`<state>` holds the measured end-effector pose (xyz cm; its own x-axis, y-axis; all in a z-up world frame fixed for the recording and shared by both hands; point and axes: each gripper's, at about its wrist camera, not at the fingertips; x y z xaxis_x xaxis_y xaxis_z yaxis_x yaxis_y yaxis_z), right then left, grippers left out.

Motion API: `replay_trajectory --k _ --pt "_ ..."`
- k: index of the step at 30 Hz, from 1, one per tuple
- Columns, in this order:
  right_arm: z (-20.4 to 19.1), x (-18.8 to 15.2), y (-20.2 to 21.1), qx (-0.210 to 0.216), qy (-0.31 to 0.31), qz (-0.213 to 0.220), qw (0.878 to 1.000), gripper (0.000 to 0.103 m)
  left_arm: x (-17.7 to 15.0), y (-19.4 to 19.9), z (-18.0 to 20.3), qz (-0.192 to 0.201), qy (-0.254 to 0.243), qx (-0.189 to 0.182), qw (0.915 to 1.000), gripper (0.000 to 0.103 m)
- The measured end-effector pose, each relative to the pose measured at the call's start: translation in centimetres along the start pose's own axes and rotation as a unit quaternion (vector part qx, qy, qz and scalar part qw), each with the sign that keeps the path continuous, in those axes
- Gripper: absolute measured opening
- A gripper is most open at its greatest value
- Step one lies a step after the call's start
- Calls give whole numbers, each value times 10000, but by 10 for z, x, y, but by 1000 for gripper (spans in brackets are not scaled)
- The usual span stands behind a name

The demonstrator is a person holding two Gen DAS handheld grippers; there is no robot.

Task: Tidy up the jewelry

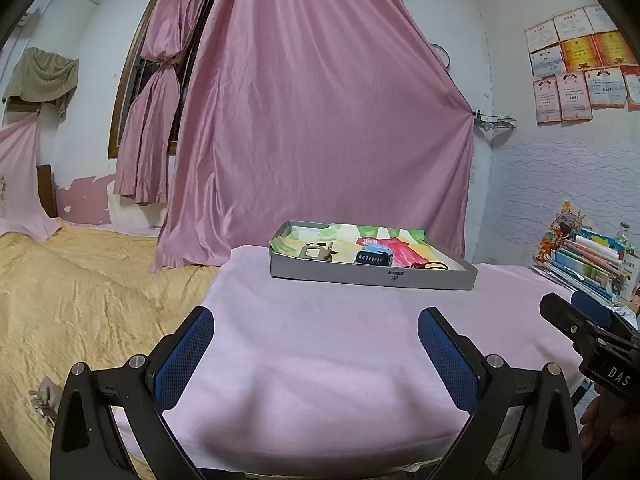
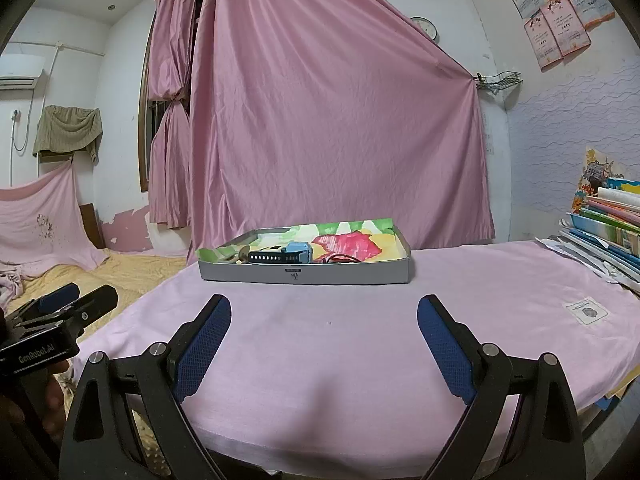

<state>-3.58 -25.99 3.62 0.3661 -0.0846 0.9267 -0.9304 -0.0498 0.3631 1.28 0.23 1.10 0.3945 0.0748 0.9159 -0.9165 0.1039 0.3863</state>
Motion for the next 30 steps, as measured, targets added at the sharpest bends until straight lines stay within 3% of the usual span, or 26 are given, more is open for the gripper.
replay_trajectory --k 30 --pt "1 -1 -2 -11 -12 7 10000 92 -1 0 4 -6 -22 -15 10000 103"
Point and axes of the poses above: each gripper's, at about its wrist camera, not at the fingertips, and y roughly against the way its jaws point, z to its right, x to its top, and after that the axes turned 7 degrees about -z, right-handed
